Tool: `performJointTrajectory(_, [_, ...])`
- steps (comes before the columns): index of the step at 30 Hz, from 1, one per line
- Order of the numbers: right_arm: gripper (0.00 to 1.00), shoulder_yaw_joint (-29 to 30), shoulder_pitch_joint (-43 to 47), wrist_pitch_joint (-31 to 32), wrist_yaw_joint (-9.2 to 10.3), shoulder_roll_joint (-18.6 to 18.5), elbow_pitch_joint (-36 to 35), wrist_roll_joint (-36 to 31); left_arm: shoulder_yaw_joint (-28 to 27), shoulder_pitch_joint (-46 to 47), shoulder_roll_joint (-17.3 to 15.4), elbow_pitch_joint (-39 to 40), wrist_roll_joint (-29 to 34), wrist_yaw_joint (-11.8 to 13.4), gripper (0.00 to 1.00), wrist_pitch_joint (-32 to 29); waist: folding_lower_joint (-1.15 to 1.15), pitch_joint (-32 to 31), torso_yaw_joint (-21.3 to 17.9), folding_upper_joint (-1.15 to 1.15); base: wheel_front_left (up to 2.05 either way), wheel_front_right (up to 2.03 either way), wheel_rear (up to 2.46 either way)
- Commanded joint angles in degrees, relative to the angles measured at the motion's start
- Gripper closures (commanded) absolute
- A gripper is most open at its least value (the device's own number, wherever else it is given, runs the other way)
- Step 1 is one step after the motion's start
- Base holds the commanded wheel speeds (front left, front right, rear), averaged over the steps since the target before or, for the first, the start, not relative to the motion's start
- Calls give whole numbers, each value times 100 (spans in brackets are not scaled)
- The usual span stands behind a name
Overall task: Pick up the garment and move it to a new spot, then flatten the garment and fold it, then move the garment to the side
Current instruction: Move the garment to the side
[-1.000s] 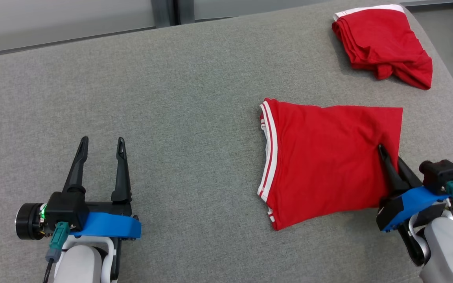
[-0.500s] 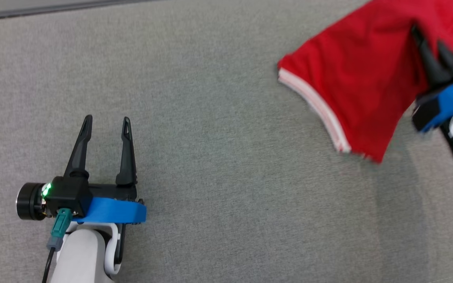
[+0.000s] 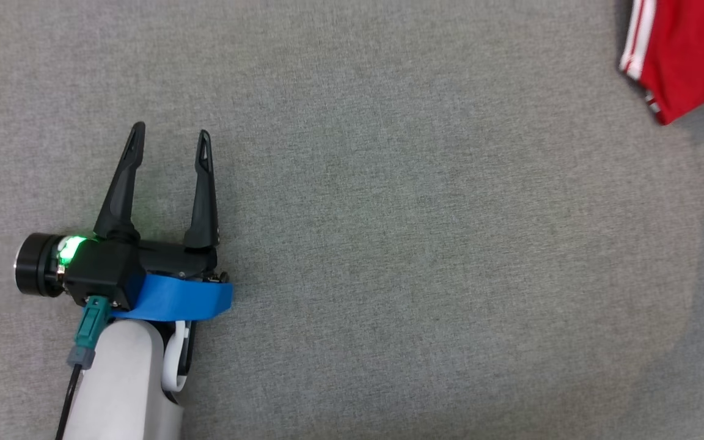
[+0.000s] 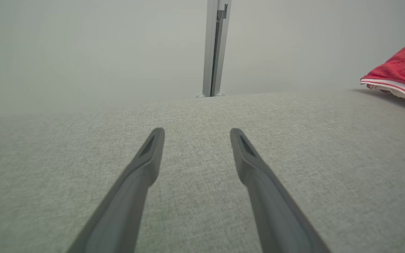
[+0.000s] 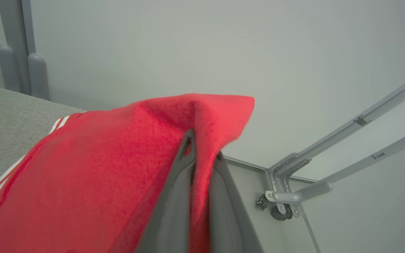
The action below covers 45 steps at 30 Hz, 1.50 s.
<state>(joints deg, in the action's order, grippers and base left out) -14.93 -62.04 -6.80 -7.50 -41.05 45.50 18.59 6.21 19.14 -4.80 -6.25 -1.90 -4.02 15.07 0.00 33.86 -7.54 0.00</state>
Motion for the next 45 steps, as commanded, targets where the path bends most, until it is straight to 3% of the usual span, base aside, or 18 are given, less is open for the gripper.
performJointTrajectory(1, [100,-37,-169,-25,1,-86,126,19,-5,101,-31,1,48,10,0,12,0,76,19,0,0,0,0])
performJointTrajectory(6, [100,-261,-579,99,2,-392,753,11,40,160,-90,87,66,5,0,4,0,217,6,0,0,0,0])
performJointTrajectory(11, [100,-445,-951,271,2,-342,1292,-81,66,202,-147,131,81,15,0,-3,0,342,6,0,0,0,0])
performJointTrajectory(12, [92,-453,-1011,299,2,-328,1407,-111,72,209,-153,130,81,17,0,-3,0,360,19,0,0,0,0])
performJointTrajectory(13, [67,-441,-1076,309,2,-327,1514,-121,75,217,-156,128,76,19,0,-3,0,380,37,0,0,0,0])
performJointTrajectory(14, [18,-425,-1140,275,2,-318,1609,-145,72,225,-160,131,69,26,0,-3,0,396,51,0,0,0,0])
performJointTrajectory(15, [0,-401,-1198,228,3,-303,1694,-175,69,228,-163,137,63,38,0,-3,0,409,63,0,0,0,0])
performJointTrajectory(24, [0,-336,-1431,-165,2,-127,2272,-388,35,117,-189,93,-23,95,0,-3,0,271,122,0,0,0,0])
performJointTrajectory(32, [0,-267,-1138,-720,2,247,2218,-367,-30,-66,-150,45,-146,141,0,5,0,-249,105,0,0,0,0])
performJointTrajectory(36, [0,-206,-766,-837,1,629,1718,-229,-137,-313,-157,-7,-218,183,0,6,0,-668,52,0,0,0,0])
performJointTrajectory(45, [0,268,1053,-841,1,1556,-431,-214,-305,-929,-82,-129,-384,244,0,11,0,-1641,87,0,0,0,0])
